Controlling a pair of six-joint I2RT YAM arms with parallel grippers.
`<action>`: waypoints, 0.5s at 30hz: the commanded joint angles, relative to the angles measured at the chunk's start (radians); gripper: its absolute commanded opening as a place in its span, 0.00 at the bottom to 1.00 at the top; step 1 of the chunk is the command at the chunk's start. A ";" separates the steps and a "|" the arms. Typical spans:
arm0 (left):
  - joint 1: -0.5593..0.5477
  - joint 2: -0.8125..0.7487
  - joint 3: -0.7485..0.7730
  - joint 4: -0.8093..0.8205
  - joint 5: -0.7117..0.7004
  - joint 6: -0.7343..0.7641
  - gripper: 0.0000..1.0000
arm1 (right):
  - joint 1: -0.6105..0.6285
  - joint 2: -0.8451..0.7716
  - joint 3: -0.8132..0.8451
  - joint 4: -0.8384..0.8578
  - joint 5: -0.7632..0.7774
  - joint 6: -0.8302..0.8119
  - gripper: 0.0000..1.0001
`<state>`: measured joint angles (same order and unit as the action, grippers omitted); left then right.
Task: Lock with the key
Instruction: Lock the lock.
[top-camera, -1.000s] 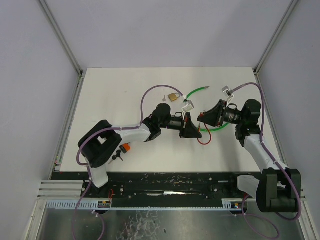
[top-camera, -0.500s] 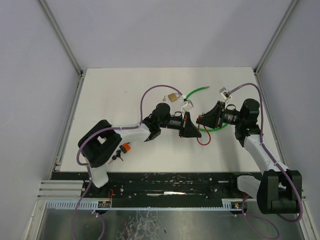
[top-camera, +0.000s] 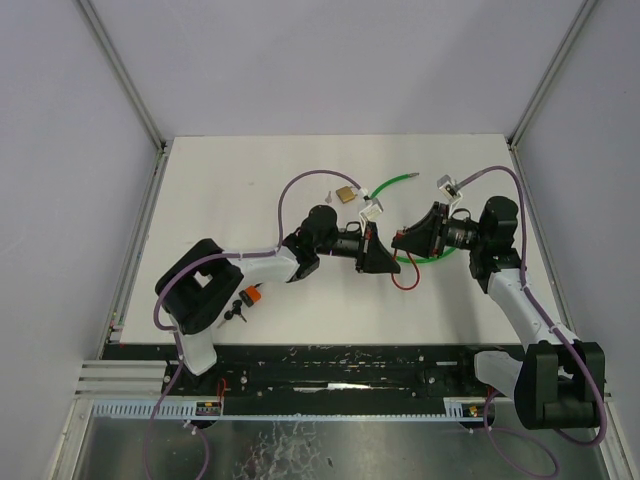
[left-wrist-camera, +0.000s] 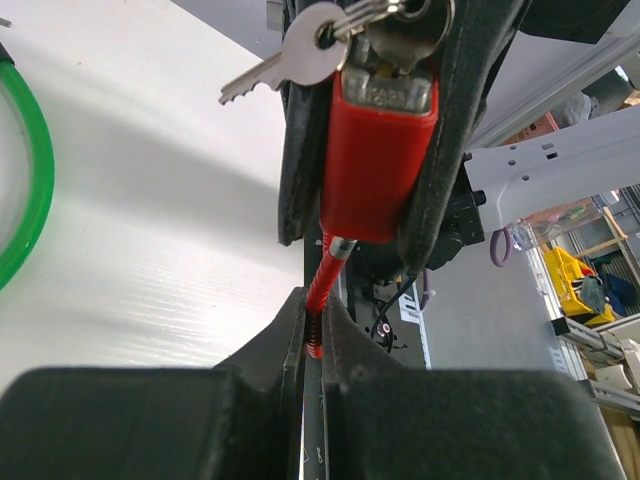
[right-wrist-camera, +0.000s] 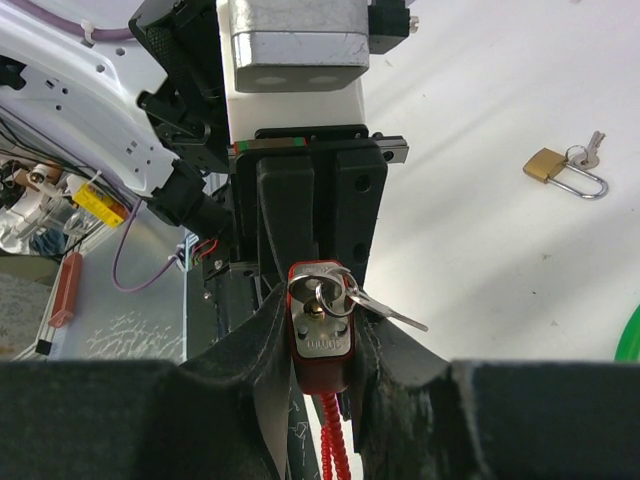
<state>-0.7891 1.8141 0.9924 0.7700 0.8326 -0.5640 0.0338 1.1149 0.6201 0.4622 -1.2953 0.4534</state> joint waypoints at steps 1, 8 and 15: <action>0.015 0.001 0.005 0.130 -0.008 -0.020 0.00 | 0.033 -0.018 0.037 -0.061 -0.038 -0.061 0.00; 0.023 -0.028 -0.042 0.231 -0.012 -0.029 0.00 | 0.050 -0.008 0.037 -0.138 0.002 -0.147 0.00; 0.037 -0.022 -0.072 0.388 0.011 -0.101 0.00 | 0.077 -0.020 -0.010 -0.125 0.038 -0.214 0.00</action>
<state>-0.7700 1.8145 0.9173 0.8993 0.8429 -0.6071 0.0788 1.1145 0.6250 0.3473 -1.2572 0.2977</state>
